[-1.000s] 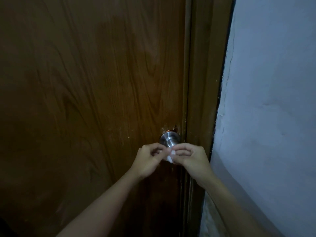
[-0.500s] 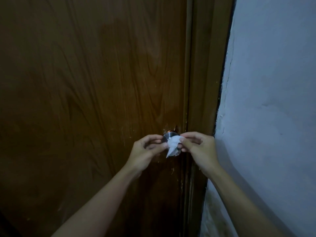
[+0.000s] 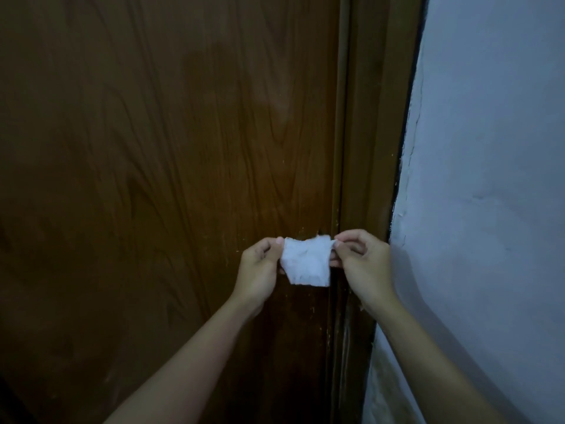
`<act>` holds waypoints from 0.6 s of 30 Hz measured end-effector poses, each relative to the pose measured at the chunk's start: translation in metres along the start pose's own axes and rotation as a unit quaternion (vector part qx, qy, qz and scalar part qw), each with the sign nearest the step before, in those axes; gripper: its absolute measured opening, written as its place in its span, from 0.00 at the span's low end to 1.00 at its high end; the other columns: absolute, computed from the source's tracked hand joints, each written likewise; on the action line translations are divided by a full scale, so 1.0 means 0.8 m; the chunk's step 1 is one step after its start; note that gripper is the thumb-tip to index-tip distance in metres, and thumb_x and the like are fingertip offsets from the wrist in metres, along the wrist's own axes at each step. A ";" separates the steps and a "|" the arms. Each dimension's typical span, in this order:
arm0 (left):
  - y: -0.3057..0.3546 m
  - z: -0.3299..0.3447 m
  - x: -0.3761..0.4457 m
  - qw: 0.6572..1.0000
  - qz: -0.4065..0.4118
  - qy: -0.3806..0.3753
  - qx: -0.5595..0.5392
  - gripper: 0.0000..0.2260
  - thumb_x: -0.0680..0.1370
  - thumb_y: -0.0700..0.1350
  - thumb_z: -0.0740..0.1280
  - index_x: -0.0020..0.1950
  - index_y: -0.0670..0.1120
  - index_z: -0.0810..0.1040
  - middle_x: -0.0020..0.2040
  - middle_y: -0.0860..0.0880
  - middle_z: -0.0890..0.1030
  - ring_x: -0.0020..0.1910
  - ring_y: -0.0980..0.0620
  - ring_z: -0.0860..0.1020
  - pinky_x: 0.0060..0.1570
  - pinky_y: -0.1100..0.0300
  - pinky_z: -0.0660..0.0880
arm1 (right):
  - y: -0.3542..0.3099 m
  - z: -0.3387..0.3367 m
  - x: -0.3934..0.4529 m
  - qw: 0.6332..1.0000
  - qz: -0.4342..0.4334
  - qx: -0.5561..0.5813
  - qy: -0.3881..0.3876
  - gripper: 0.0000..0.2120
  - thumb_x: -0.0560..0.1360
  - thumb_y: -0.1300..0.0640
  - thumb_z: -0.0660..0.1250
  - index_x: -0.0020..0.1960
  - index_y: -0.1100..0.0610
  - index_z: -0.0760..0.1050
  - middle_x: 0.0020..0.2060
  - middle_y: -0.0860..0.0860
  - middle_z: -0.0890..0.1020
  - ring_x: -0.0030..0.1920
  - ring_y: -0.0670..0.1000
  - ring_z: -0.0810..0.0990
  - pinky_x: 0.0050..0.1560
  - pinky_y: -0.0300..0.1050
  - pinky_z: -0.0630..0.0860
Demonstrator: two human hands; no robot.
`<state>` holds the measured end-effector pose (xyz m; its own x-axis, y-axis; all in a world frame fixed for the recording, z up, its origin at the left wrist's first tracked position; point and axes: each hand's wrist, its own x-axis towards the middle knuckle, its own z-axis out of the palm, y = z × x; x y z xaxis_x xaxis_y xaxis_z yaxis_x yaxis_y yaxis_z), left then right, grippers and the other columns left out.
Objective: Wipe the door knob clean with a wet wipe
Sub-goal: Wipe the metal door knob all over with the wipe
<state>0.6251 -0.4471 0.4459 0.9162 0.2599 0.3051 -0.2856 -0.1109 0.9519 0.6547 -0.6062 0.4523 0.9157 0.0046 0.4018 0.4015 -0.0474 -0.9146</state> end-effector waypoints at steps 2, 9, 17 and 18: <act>-0.001 0.005 0.001 1.000 -0.009 0.012 -0.001 0.14 0.80 0.48 0.55 0.47 0.44 0.78 0.43 0.48 0.81 0.43 0.52 0.79 0.43 0.58 0.76 | -0.001 0.006 -0.002 0.999 0.030 0.034 0.024 0.09 0.76 0.64 0.61 0.43 0.52 0.76 0.41 0.52 0.83 0.38 0.47 0.83 0.40 0.44 0.82; -0.009 0.017 0.008 0.996 -0.075 -0.036 -0.017 0.17 0.77 0.55 0.58 0.55 0.43 0.75 0.52 0.41 0.82 0.50 0.45 0.81 0.52 0.48 0.78 | -0.001 0.008 -0.006 0.994 0.077 0.063 -0.052 0.15 0.73 0.61 0.68 0.57 0.51 0.70 0.43 0.52 0.83 0.42 0.49 0.84 0.41 0.45 0.82; -0.031 0.027 0.018 0.977 0.012 0.103 0.187 0.10 0.76 0.47 0.65 0.46 0.40 0.76 0.36 0.45 0.80 0.29 0.53 0.78 0.23 0.69 0.72 | 0.036 0.020 0.027 0.892 -0.203 -0.400 -0.062 0.10 0.75 0.64 0.63 0.55 0.62 0.76 0.54 0.56 0.77 0.50 0.54 0.78 0.44 0.32 0.72; -0.034 0.030 0.021 0.971 0.013 0.105 0.214 0.11 0.77 0.48 0.64 0.46 0.40 0.76 0.34 0.46 0.79 0.28 0.53 0.78 0.23 0.68 0.71 | 0.046 0.021 0.030 0.867 -0.199 -0.447 -0.089 0.11 0.75 0.63 0.62 0.57 0.62 0.74 0.57 0.56 0.76 0.52 0.54 0.77 0.47 0.37 0.74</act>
<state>0.6547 -0.4627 0.4241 0.8200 0.4366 0.3700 -0.1228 -0.4973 0.8589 0.6918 -0.5913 0.4276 0.7275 0.3493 0.5905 0.5870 -0.7625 -0.2721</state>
